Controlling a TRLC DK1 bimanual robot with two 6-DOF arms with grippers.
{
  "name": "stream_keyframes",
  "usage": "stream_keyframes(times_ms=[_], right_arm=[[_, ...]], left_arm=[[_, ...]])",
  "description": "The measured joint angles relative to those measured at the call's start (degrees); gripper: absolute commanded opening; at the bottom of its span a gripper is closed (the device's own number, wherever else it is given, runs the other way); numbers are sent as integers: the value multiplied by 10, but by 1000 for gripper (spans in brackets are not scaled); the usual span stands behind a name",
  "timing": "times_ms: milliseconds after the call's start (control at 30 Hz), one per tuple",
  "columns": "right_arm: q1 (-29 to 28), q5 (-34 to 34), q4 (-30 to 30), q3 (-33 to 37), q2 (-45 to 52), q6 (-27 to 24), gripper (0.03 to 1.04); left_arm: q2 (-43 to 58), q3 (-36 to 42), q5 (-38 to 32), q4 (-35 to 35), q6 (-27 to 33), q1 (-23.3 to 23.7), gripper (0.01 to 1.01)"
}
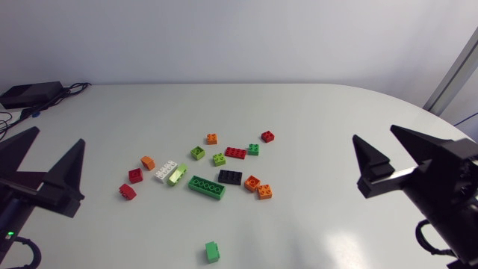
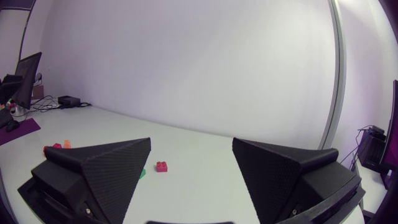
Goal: Disassemble duplo
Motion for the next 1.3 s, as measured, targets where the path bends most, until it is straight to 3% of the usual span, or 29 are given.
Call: stream_keyframes(times_ms=[133, 233, 400, 533, 700, 767, 900, 1067, 1300], right_arm=[[24, -16, -72, -30, -146, -46, 954], [40, 3, -76, -71, -217, -92, 959], [41, 14, -121, -106, -226, -126, 995], [47, 13, -134, -106, -226, -158, 995], [35, 13, -134, -106, -226, -169, 995], [17, 19, -133, -106, -226, -155, 995], [-13, 25, -132, -106, -226, -72, 995], [-18, 26, -132, -106, -226, 3, 995], [-30, 25, -132, -106, -225, 33, 993]], left_arm=[[-31, -3, 0, -10, -26, 3, 989], [-31, -9, 0, -21, -52, 3, 989], [-31, -26, 0, -21, -44, -9, 989], [-31, -52, 1, -21, 13, -41, 989], [-31, -61, -15, -28, 57, -48, 989], [-31, -61, -18, -30, 61, -48, 989], [-31, -61, -30, -38, 60, -48, 989], [-31, -61, -31, -51, 21, -48, 989], [-31, -61, -32, -50, -32, -30, 989]])
